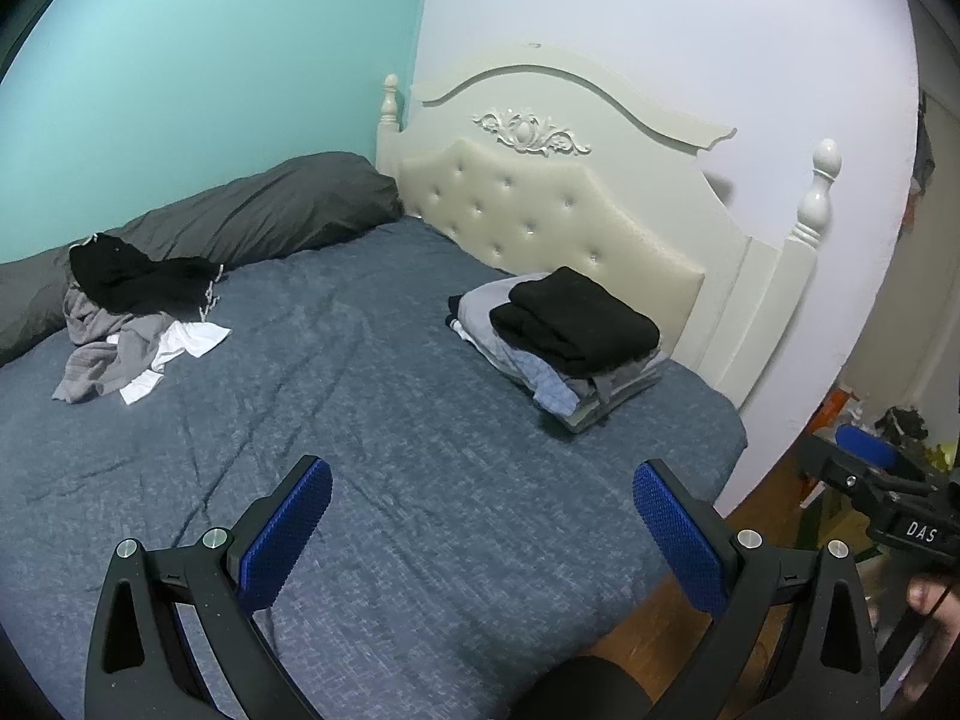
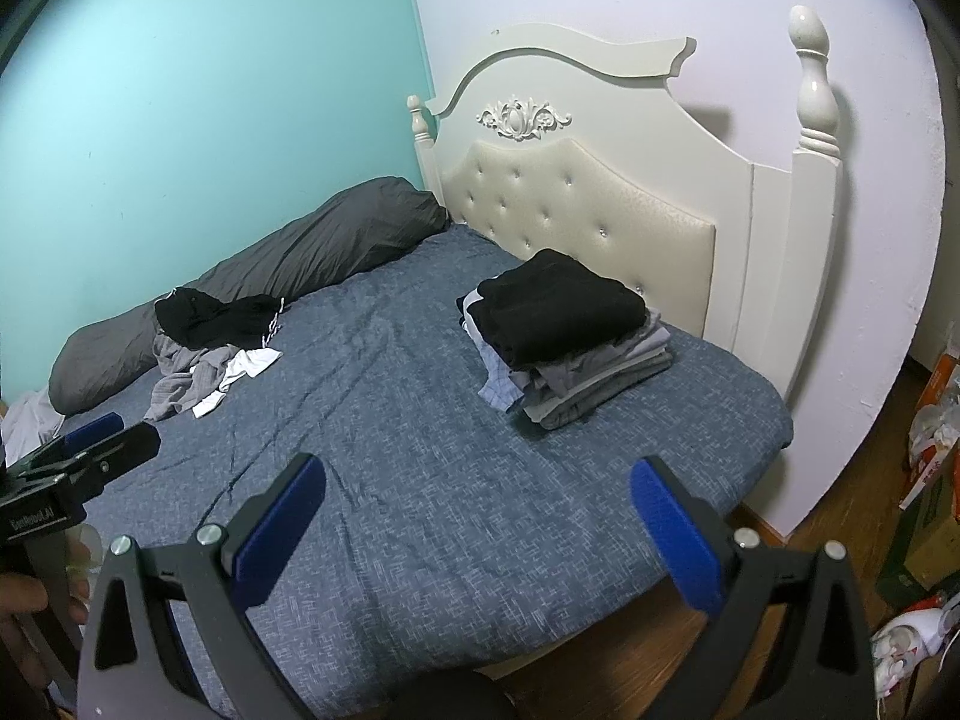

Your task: Fold clothes

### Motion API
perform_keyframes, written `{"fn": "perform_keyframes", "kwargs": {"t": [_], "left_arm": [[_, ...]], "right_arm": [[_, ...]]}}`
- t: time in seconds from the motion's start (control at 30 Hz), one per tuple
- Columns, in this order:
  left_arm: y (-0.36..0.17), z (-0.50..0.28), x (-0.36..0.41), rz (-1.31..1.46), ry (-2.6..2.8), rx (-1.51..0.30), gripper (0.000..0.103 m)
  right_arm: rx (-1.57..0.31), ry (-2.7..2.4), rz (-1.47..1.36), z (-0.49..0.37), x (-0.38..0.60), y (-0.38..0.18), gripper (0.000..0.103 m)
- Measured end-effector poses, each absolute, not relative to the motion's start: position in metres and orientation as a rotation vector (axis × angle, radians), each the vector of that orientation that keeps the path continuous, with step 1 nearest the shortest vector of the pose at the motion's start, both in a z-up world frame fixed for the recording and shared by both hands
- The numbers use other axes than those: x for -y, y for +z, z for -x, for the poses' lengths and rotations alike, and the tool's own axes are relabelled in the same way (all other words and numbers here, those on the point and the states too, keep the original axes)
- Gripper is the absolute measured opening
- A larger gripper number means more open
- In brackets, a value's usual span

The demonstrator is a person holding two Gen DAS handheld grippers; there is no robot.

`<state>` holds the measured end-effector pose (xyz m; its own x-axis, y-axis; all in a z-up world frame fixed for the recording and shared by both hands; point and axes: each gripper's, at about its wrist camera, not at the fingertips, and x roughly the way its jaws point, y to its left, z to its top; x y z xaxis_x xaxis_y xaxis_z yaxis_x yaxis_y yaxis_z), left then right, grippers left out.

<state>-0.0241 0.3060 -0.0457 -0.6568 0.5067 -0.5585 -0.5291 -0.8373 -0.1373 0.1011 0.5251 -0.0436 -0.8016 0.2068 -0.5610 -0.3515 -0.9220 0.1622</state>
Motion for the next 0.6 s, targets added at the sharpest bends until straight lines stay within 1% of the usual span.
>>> {"fn": "perform_keyframes", "kwargs": {"t": [0.6], "left_arm": [[-0.063,0.024,-0.303,0.794,2.469,-0.067,0.103]], "right_arm": [[-0.359,2.69,0.807,-0.097,-0.529,-0.054,0.102]]}}
